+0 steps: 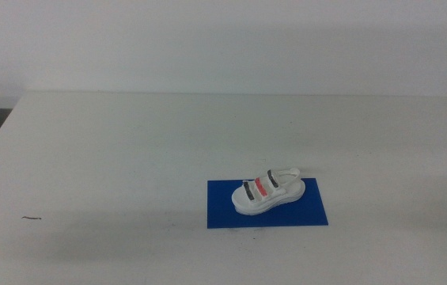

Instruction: Use one arm to grab the shoe from the table and place it on the mat.

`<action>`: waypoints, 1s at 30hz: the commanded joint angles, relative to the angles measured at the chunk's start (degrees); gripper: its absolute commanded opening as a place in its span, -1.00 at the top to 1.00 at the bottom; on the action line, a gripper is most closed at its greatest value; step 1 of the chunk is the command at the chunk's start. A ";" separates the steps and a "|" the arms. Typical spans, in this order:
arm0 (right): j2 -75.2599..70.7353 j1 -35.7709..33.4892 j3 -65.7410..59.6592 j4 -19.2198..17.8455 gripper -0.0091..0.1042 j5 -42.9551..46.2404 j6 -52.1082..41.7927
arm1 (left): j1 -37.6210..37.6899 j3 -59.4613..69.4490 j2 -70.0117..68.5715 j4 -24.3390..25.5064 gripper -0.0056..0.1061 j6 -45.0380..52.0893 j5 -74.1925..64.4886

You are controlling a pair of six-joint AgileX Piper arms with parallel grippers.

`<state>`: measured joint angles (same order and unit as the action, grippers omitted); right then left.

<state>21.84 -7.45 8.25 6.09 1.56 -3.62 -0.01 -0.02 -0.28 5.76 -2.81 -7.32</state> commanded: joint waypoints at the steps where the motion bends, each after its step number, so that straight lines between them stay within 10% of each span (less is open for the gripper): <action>1: -1.98 0.70 -1.55 -0.68 -0.35 0.93 -0.12 | 0.01 0.02 0.28 -0.23 -0.78 -0.08 0.70; 14: -3.27 2.23 -3.70 -2.60 -0.36 2.85 -1.67 | 0.01 0.02 0.28 -0.23 -0.78 -0.08 0.70; 20: -10.46 4.33 -8.25 -6.09 -0.76 6.20 -0.08 | 0.01 0.02 0.28 -0.23 -0.78 -0.08 0.70; 30: -21.84 5.72 -8.25 -6.09 -0.80 -6.01 -0.64 | 0.01 0.02 0.28 -0.23 -0.78 -0.08 0.70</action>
<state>0.36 -2.17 0.21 0.60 -3.37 -3.69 -0.01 -0.02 -0.28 5.76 -2.81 -7.32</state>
